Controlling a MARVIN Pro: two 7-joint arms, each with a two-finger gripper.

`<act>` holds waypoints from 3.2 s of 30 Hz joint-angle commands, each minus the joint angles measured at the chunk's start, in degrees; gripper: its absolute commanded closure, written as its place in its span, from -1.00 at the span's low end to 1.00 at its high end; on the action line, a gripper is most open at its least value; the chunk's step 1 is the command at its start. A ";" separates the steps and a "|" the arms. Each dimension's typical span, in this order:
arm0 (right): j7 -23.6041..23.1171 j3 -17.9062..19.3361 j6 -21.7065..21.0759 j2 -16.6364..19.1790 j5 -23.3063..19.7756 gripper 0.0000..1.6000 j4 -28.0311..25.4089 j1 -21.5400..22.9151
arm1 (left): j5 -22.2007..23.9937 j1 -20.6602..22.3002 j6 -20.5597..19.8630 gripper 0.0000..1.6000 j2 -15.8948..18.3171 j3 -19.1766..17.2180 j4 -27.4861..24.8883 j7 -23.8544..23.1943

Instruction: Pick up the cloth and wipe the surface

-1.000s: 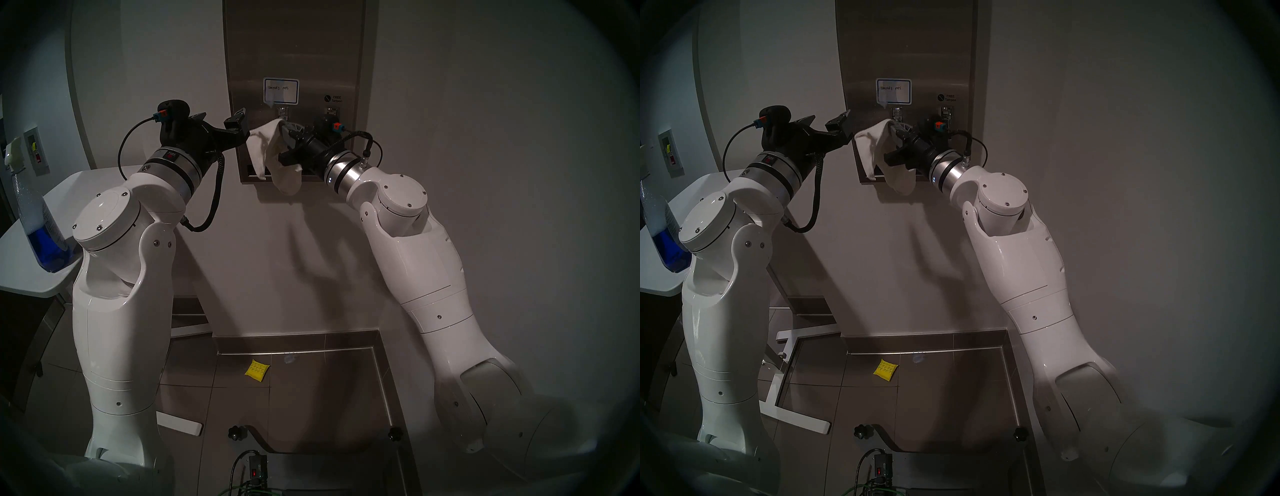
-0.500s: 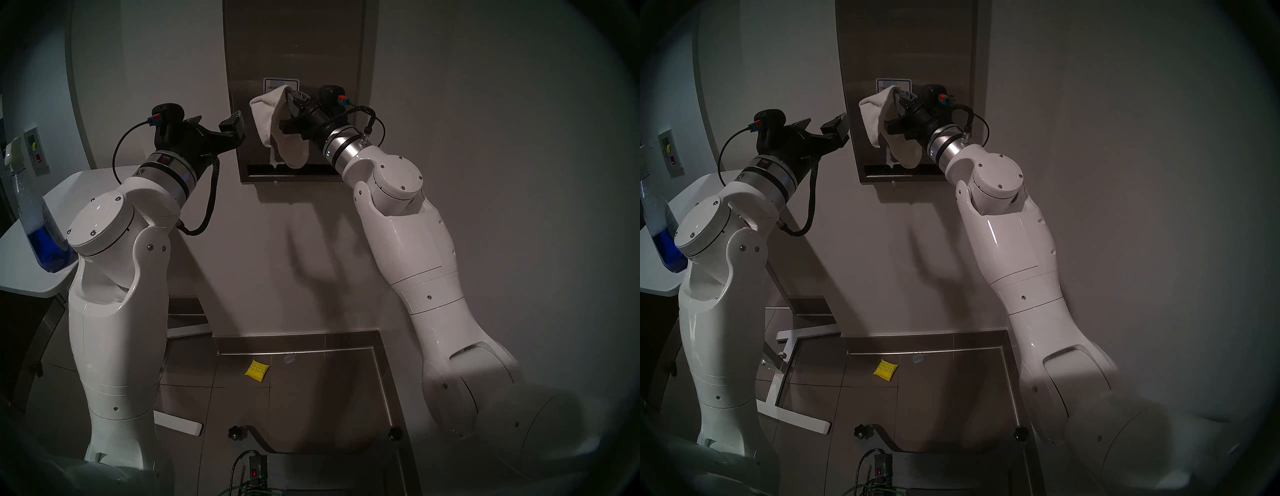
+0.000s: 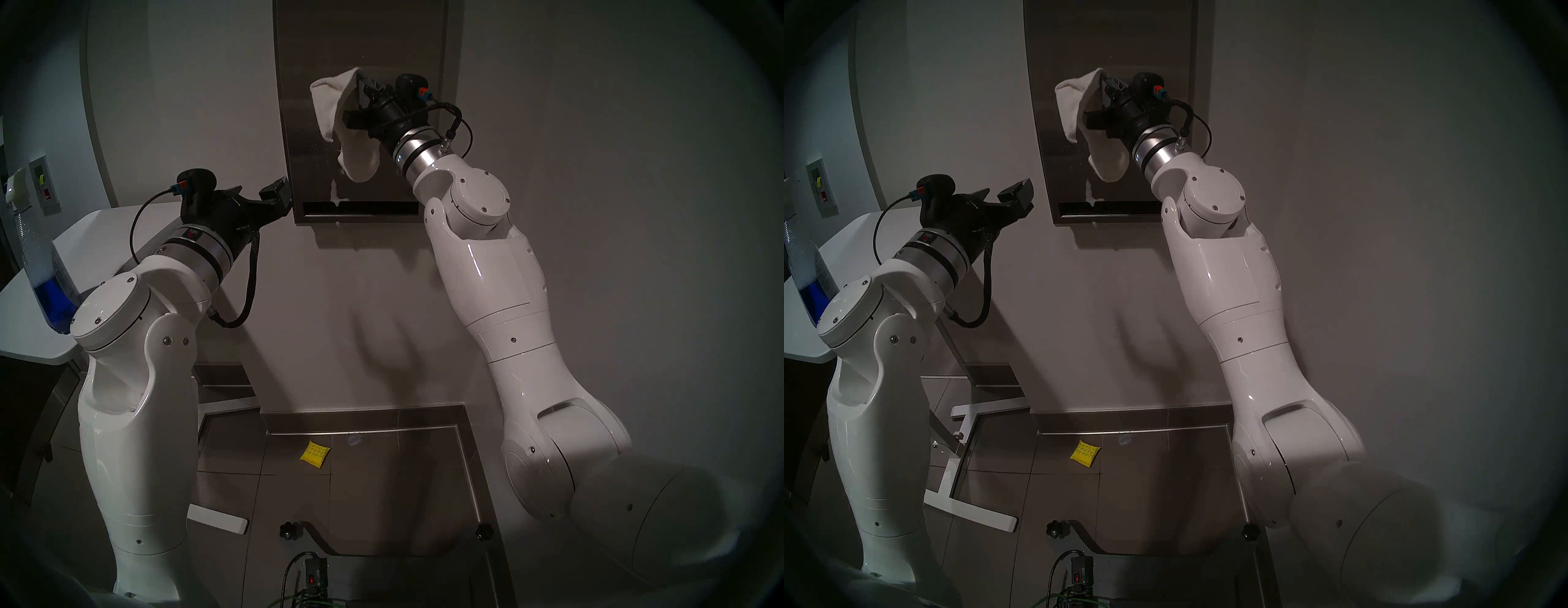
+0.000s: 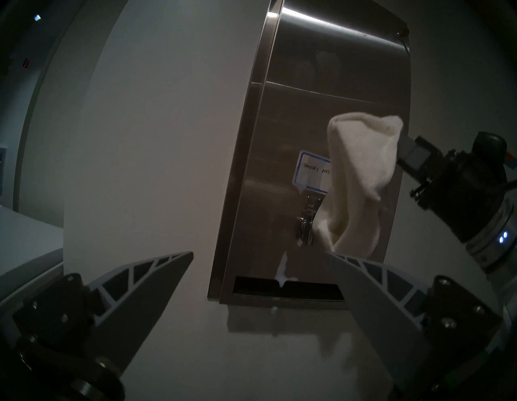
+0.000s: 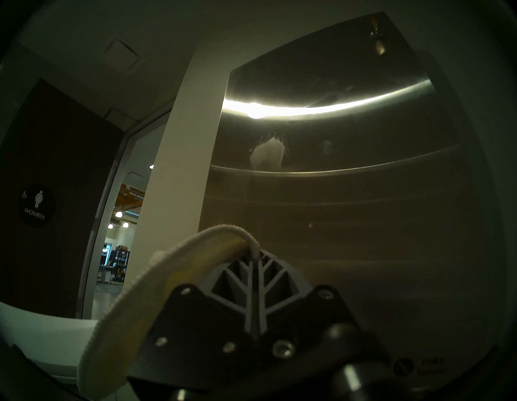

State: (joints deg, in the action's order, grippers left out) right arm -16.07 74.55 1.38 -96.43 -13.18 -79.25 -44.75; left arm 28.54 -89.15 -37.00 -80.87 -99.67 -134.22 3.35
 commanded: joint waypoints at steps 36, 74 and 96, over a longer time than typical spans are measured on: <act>0.51 0.75 12.23 -9.50 -1.22 1.00 25.71 17.62 | 6.00 -0.95 -6.51 -1.00 -3.86 -4.56 -5.78 0.07; 10.48 3.63 21.56 -10.30 7.63 1.00 43.31 16.35 | 6.09 -0.88 -6.75 -1.00 -4.01 -4.67 -5.78 0.05; 29.63 0.66 32.20 -16.23 19.51 1.00 31.35 1.38 | 6.15 -0.91 -6.77 -1.00 -3.94 -4.69 -5.76 0.04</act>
State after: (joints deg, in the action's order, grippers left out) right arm 7.35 75.48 31.10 -111.05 1.71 -41.69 -39.91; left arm 34.58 -91.42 -44.27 -84.94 -104.42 -138.32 3.60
